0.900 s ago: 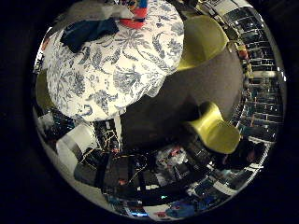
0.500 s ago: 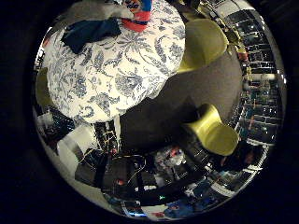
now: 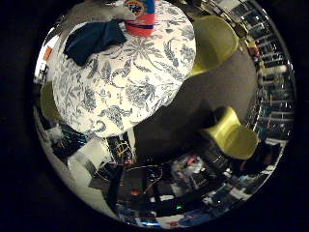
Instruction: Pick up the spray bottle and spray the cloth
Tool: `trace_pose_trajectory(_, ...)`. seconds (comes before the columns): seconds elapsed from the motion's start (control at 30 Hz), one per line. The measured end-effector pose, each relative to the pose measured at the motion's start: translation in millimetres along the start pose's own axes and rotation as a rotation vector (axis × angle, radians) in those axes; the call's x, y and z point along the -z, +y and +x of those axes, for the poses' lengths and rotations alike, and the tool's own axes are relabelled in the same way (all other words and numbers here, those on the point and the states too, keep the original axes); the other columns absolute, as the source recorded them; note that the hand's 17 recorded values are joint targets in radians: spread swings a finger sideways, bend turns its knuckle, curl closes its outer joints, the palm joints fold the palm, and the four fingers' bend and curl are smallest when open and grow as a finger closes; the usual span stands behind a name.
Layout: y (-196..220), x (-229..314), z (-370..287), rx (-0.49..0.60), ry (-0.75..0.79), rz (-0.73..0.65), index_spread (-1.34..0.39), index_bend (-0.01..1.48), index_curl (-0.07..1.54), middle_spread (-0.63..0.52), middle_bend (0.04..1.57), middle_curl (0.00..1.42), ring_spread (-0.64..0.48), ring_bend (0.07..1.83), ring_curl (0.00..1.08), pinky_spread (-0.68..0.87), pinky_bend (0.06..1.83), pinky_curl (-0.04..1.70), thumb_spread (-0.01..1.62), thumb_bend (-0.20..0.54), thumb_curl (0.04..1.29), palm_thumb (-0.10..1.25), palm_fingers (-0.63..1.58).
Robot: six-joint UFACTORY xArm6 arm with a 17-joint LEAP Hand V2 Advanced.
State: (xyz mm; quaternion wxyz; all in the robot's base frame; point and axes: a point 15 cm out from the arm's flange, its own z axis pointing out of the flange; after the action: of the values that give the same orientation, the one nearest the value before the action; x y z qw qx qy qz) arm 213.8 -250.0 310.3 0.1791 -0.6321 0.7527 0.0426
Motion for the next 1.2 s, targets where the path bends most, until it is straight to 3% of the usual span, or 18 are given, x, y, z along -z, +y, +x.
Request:
trace_pose_trajectory(0.37, -18.0, 25.9, 53.7, -0.076, -0.141, 0.115, -0.28, 0.16, 0.33, -0.09, 0.52, 0.42, 0.04, 0.69, 0.26, 0.31, 1.06, -0.01, 1.03, -0.032, 0.3, 0.51, 0.33)
trace_pose_trajectory(0.47, -22.4, 27.4, 66.7, -0.092, -0.18, 0.147, -0.22, 0.14, 0.31, -0.04, 0.49, 0.41, 0.08, 0.69, 0.27, 0.32, 1.11, -0.01, 0.96, -0.051, 0.28, 0.39, 0.18)
trace_pose_trajectory(0.57, -25.5, 23.2, 67.9, -0.091, -0.253, 0.177, -0.19, 0.16, 0.29, 0.07, 0.4, 0.37, 0.16, 0.64, 0.25, 0.36, 1.14, -0.01, 0.88, -0.039, 0.28, 0.31, 0.03)
trace_pose_trajectory(0.77, -47.3, 7.7, 76.1, -0.109, -0.381, 0.265, -0.16, 0.16, 0.3, 0.17, 0.36, 0.34, 0.2, 0.58, 0.23, 0.39, 1.03, 0.0, 0.86, -0.034, 0.3, 0.31, 0.0)
trace_pose_trajectory(1.03, -83.5, -12.0, 82.6, -0.116, -0.538, 0.424, -0.15, 0.16, 0.28, 0.18, 0.34, 0.34, 0.21, 0.54, 0.24, 0.4, 0.97, 0.0, 0.88, -0.031, 0.3, 0.36, 0.01)
trace_pose_trajectory(1.2, -92.4, -32.6, 87.3, -0.141, -0.605, 0.436, -0.14, 0.16, 0.28, 0.18, 0.34, 0.34, 0.21, 0.53, 0.24, 0.4, 0.95, 0.0, 0.88, -0.032, 0.3, 0.38, 0.03)
